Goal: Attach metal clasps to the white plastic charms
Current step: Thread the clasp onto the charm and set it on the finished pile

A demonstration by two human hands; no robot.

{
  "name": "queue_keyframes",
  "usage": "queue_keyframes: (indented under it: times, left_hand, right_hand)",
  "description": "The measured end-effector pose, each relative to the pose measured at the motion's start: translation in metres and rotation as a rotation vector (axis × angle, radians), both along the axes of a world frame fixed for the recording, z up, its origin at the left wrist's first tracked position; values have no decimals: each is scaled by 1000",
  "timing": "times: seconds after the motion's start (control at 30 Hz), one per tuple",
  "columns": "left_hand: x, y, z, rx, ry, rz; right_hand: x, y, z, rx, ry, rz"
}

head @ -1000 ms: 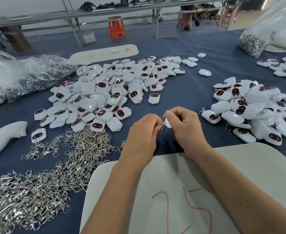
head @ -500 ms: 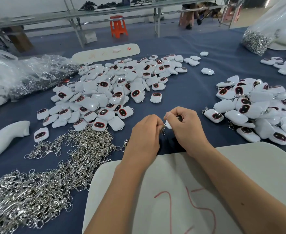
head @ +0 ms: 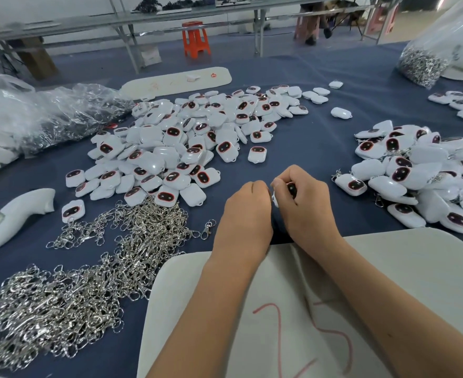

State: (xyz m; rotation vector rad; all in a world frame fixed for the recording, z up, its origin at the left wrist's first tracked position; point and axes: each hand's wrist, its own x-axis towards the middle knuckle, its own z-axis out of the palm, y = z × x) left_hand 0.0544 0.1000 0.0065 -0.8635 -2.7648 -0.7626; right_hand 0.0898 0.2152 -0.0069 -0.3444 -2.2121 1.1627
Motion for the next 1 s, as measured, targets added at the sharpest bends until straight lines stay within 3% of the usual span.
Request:
queue_keyframes:
  times: [0.13,0.37,0.7,1.0]
  left_hand:
    - [3,0,3,92,68,25]
    - [-8,-6,-9,428,163,-174]
    - [-7,-9,-8,716,-78,-168]
    - [-8,-9,-7,657,-152,-113]
  right_hand:
    - [1,-3,-1,33,90,7]
    - [3,8,1,-463,86,86]
    - [3,12,3,-726,79,269]
    - [4,13,3,-747,58,297]
